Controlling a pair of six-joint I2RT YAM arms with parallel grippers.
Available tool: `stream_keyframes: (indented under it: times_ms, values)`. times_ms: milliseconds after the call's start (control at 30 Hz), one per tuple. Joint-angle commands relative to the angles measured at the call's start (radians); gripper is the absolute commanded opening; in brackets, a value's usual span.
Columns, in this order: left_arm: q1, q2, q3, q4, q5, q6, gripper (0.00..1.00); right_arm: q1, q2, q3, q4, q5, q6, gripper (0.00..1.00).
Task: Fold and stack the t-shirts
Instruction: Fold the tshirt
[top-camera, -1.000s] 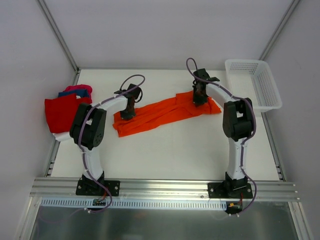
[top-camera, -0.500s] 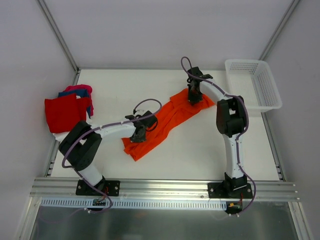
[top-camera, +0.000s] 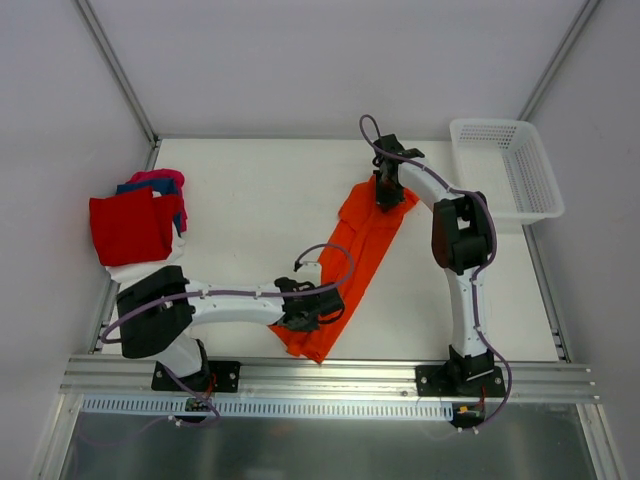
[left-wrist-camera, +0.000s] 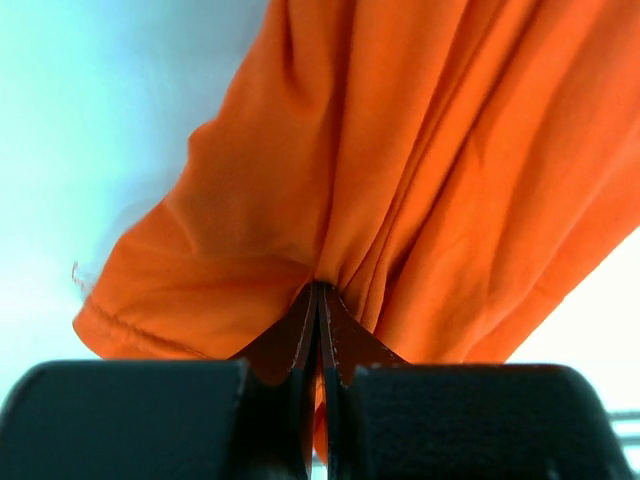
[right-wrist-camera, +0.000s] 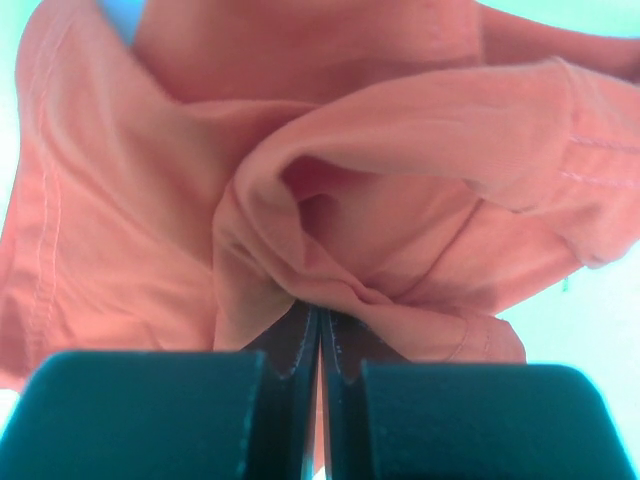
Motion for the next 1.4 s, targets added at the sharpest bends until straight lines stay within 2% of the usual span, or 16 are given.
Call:
stream_keyframes:
  times_ms: [0, 233, 433, 667, 733, 800, 833, 867, 900, 933, 1000, 1100, 1133, 1200, 1267, 1367]
  values:
    - [-0.101, 0.11, -0.023, -0.078, 0.214, -0.123, 0.0, 0.0, -0.025, 0.021, -0.03, 0.032, -0.022, 0.01]
    - [-0.259, 0.218, 0.162, -0.08, 0.24, -0.157, 0.0, -0.006, -0.056, -0.016, -0.029, 0.052, -0.068, 0.0]
    - [-0.322, 0.251, 0.297, -0.11, 0.178, -0.137, 0.0, -0.026, -0.145, -0.091, 0.008, 0.077, -0.094, 0.01]
    - [-0.331, 0.125, 0.299, -0.175, 0.049, -0.155, 0.0, -0.061, -0.197, -0.088, 0.03, -0.009, -0.094, 0.0]
    - [-0.336, 0.059, 0.33, -0.23, -0.069, -0.135, 0.0, -0.061, -0.257, -0.135, 0.089, -0.037, -0.102, 0.01]
    - [-0.336, 0.01, 0.385, -0.306, -0.192, -0.096, 0.02, -0.059, -0.364, -0.178, 0.158, -0.061, -0.107, 0.17]
    - [-0.336, -0.043, 0.408, -0.329, -0.332, -0.041, 0.1, -0.058, -0.407, -0.207, 0.171, -0.069, -0.111, 0.29]
    - [-0.336, -0.073, 0.454, -0.348, -0.405, -0.008, 0.18, -0.058, -0.453, -0.217, 0.175, -0.075, -0.114, 0.33]
    - [-0.336, -0.138, 0.474, -0.36, -0.472, 0.065, 0.36, -0.055, -0.553, -0.226, 0.176, -0.083, -0.123, 0.37]
    - [-0.336, -0.171, 0.491, -0.359, -0.594, 0.099, 0.48, -0.047, -0.609, -0.249, 0.172, -0.084, -0.131, 0.42]
    - [-0.336, -0.267, 0.541, -0.354, -0.706, 0.173, 0.75, -0.026, -0.797, -0.27, 0.14, -0.081, -0.131, 0.51]
    - [-0.336, -0.375, 0.568, -0.353, -0.885, 0.219, 0.98, 0.01, -1.002, -0.348, 0.073, -0.102, -0.096, 0.64]
    - [-0.334, -0.398, 0.557, -0.353, -0.919, 0.216, 0.99, 0.029, -1.144, -0.387, 0.068, -0.121, -0.041, 0.73]
    - [-0.334, -0.482, 0.488, -0.353, -0.979, 0.166, 0.99, 0.051, -1.292, -0.566, 0.112, -0.246, 0.016, 0.82]
    - [-0.334, -0.563, 0.384, -0.351, -0.982, 0.08, 0.99, 0.092, -1.508, -0.78, 0.184, -0.29, 0.094, 0.84]
    - [-0.334, -0.602, 0.283, -0.347, -0.973, 0.047, 0.99, 0.125, -1.724, -0.945, 0.179, -0.252, 0.189, 0.85]
